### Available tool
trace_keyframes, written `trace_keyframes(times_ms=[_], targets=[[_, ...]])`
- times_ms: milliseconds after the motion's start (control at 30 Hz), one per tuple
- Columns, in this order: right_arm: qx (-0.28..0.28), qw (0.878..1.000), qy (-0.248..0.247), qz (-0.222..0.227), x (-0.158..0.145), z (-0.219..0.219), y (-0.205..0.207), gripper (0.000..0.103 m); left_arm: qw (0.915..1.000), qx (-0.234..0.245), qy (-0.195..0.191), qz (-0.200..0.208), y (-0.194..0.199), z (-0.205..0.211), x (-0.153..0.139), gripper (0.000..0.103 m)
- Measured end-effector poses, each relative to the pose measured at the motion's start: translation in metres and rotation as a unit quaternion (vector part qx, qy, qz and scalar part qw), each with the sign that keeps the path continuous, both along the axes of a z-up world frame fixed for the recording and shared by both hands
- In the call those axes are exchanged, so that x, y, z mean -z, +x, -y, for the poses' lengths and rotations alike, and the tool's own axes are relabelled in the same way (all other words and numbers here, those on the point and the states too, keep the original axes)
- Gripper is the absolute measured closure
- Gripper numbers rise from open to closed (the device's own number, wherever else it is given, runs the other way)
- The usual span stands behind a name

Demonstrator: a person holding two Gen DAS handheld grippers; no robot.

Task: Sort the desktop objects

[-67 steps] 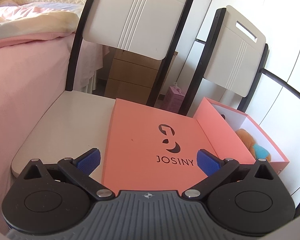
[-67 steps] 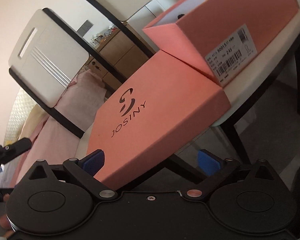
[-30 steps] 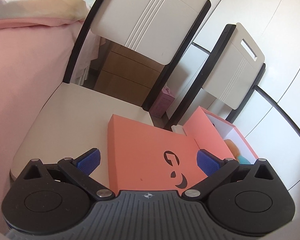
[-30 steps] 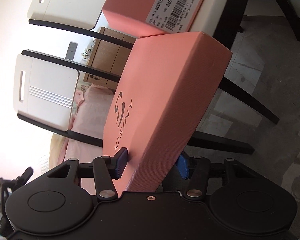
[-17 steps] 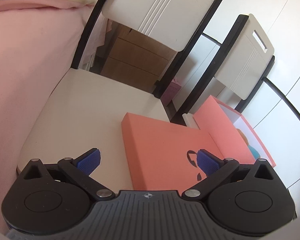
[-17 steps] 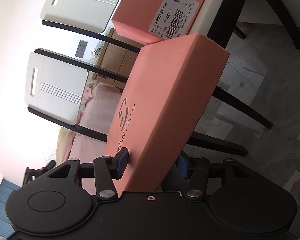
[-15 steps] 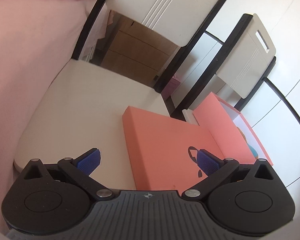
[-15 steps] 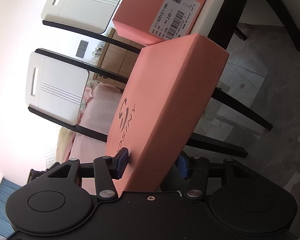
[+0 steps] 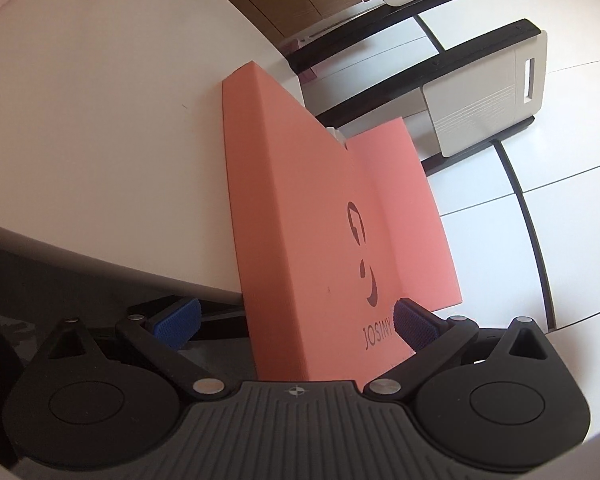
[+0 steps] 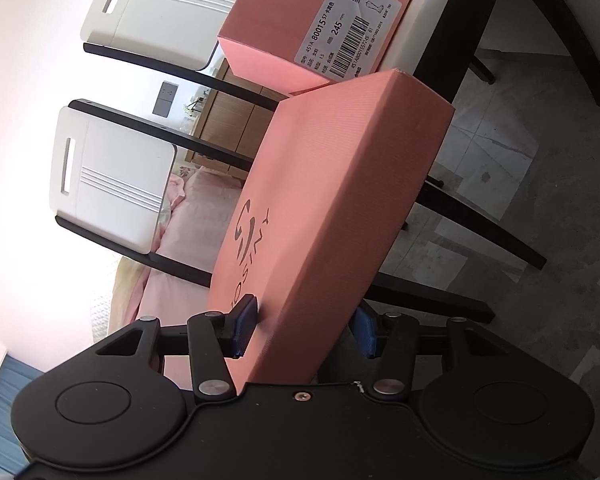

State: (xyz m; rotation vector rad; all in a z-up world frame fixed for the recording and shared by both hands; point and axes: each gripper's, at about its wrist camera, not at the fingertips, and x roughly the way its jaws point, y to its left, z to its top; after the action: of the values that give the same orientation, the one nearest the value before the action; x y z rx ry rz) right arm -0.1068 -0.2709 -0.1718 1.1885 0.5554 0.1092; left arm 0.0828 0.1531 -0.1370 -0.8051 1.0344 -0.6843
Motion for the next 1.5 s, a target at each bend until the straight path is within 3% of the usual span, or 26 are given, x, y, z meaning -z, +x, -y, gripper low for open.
trace_keyframes(times_ms=[467, 933, 1133, 1233, 1500], targets=[[-0.049, 0.999, -0.006, 0.014, 0.002, -0.016, 0.005, 0.051, 0.9986, 0.047, -0.02, -0.008, 0.011, 0.0, 0.013, 0.0], [-0.056, 0.998, -0.024, 0.021, -0.001, -0.021, 0.002, 0.045, 0.9978, 0.052, -0.022, -0.033, 0.016, 0.009, 0.022, 0.001], [-0.029, 0.999, -0.016, 0.006, 0.003, -0.015, -0.002, 0.034, 0.9969, 0.029, -0.049, -0.053, 0.018, 0.002, 0.033, 0.014], [0.0, 1.0, -0.029, 0.005, 0.001, -0.007, -0.006, 0.027, 0.9962, 0.026, -0.061, -0.056, 0.019, 0.002, 0.035, 0.015], [0.094, 0.993, -0.071, 0.01, -0.01, 0.018, -0.016, 0.029, 0.9961, 0.027, -0.058, -0.061, 0.021, 0.005, 0.04, 0.018]])
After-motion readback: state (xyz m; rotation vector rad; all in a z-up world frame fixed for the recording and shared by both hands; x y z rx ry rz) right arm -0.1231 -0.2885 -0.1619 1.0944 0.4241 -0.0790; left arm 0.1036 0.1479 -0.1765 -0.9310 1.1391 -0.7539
